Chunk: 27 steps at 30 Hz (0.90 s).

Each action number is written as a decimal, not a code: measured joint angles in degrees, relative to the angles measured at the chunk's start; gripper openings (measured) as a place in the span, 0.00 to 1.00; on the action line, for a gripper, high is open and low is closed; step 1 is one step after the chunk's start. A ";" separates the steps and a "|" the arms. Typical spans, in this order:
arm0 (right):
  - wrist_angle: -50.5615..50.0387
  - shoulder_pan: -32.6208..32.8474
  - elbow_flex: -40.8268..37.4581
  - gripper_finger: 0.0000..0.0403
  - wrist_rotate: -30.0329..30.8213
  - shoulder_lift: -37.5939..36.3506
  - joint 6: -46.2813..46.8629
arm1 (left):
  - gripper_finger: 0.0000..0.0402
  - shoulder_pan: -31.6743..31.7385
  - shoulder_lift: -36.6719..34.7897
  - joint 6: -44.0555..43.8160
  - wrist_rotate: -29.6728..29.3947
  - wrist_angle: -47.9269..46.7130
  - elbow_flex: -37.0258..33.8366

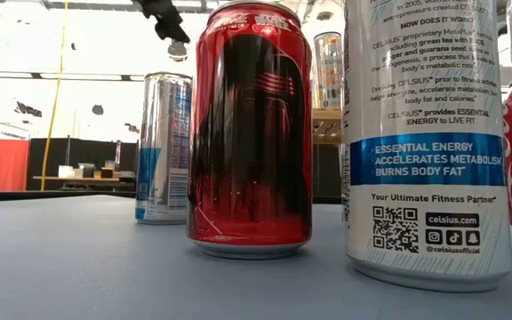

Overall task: Place canned beverage on shelf
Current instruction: Put the left white-blue soda can on the shelf

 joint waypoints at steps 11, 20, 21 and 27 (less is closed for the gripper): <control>-1.51 1.26 0.02 0.61 1.93 0.00 0.01 | 0.80 -2.22 -30.52 -18.45 -10.03 28.52 -32.91; -2.62 0.67 0.02 0.61 3.14 0.00 -0.46 | 0.80 -11.95 -41.85 -39.34 -28.37 63.34 -60.51; -2.71 0.66 0.02 0.61 3.13 0.00 -0.49 | 0.80 -13.58 -41.72 -39.59 -30.12 63.26 -61.08; -3.06 0.98 0.02 0.61 3.22 0.00 -0.89 | 0.80 -25.29 -38.26 -38.74 -42.95 61.07 -61.41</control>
